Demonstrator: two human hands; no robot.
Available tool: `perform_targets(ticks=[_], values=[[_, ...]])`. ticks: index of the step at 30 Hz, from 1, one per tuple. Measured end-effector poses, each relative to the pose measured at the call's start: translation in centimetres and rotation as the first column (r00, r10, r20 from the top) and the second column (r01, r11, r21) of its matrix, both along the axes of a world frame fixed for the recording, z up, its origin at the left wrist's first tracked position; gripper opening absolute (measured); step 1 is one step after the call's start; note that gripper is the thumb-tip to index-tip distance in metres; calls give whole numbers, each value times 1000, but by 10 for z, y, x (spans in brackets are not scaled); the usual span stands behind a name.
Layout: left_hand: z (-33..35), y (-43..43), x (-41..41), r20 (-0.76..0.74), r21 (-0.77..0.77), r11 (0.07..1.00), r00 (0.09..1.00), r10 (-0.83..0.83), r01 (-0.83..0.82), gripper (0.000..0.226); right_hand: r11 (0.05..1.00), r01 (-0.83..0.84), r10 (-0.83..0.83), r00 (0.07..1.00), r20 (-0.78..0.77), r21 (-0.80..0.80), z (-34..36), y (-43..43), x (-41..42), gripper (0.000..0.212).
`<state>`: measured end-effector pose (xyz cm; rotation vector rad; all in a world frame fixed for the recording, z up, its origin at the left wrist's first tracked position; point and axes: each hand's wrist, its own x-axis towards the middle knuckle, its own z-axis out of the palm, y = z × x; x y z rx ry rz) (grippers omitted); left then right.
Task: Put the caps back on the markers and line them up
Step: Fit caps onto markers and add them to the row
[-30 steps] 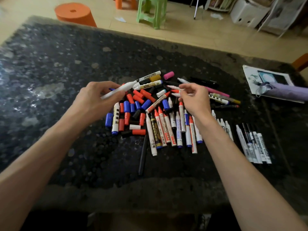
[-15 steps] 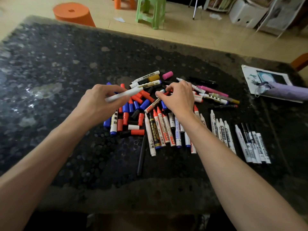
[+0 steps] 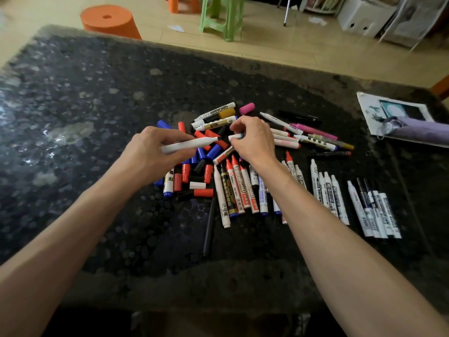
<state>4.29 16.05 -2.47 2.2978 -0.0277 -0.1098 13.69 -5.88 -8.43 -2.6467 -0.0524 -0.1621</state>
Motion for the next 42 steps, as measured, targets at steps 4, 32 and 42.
perform_targets(ticks=[4, 32, 42], values=[[1, 1, 0, 6, -11, 1000, 1000, -27, 27, 23, 999, 9, -12, 997, -78, -34, -1, -1, 6, 26], [-6, -88, -2, 79, -91, 957, 960, -267, 274, 20, 811, -82, 151, 986, -71, 579, 54, -106, -134, 23], [-12, -97, 0, 184, -104, 919, 916, -357, 379, 36, 850, -86, 80, 996, 34, 519, 43, -111, -138, 24]])
